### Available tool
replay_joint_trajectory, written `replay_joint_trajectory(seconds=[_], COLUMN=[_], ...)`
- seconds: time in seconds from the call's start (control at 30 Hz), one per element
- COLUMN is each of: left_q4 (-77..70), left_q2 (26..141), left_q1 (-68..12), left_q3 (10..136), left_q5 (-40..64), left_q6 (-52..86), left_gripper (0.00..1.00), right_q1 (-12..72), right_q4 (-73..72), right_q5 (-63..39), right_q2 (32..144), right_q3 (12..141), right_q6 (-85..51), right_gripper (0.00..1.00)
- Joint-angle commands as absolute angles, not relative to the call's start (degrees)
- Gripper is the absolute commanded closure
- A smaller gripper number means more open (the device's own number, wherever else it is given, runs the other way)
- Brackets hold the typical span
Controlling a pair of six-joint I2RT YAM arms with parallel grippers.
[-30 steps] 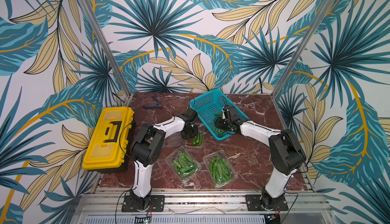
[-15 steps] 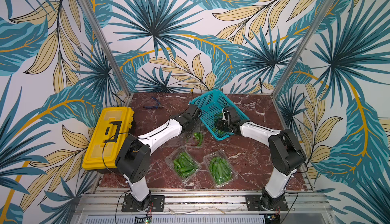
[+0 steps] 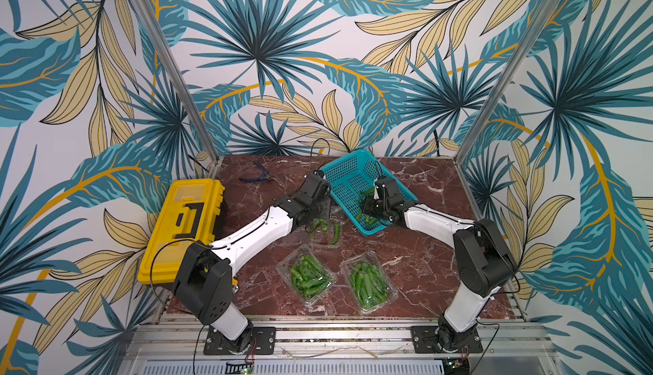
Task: Take small green peppers out of containers
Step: Place the green pepper in the basket.
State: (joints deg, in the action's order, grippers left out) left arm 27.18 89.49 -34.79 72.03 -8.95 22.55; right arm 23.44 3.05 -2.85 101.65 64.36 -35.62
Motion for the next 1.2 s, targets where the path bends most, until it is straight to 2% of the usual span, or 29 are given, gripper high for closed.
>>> replay_joint_trajectory(seconds=[0.0,0.23,0.4,0.67,0.7,0.8,0.87,1.07,1.17], left_q4=[22.9,11.2,10.3,10.4,10.4,10.5,11.0,10.8,10.3], left_q2=[85.4,82.1,92.3,107.4,108.6,111.5,112.2,108.7,107.2], left_q1=[-34.6,-35.0,-34.9,-34.9,-35.0,-35.0,-34.9,-34.8,-34.3], left_q3=[70.9,72.0,82.6,96.9,97.8,99.9,101.0,100.9,101.3], left_q5=[-11.9,-10.9,-4.2,0.9,1.6,3.3,3.8,0.4,-1.1], left_q6=[23.3,23.8,21.9,23.2,23.4,24.4,24.8,22.7,21.2], left_gripper=[1.0,1.0,1.0,1.0,0.94,0.63,0.49,0.36,0.33], right_q1=[23.6,23.6,23.5,23.6,23.5,23.6,23.6,24.5,25.7], right_q4=[2.0,1.2,2.5,4.1,4.4,4.6,4.7,5.3,6.1], right_q5=[-1.3,3.2,5.5,7.5,7.5,7.7,7.7,6.2,6.3], right_q2=[99.7,97.1,95.7,92.3,92.0,91.1,90.4,89.3,88.8], right_q3=[62.6,60.2,59.8,57.1,56.9,55.8,55.2,55.5,56.5], right_q6=[-36.1,-35.7,-34.6,-33.2,-33.0,-32.5,-31.9,-28.8,-26.4], right_gripper=[0.71,0.71,0.71,0.71,0.71,0.71,0.71,0.71,0.7])
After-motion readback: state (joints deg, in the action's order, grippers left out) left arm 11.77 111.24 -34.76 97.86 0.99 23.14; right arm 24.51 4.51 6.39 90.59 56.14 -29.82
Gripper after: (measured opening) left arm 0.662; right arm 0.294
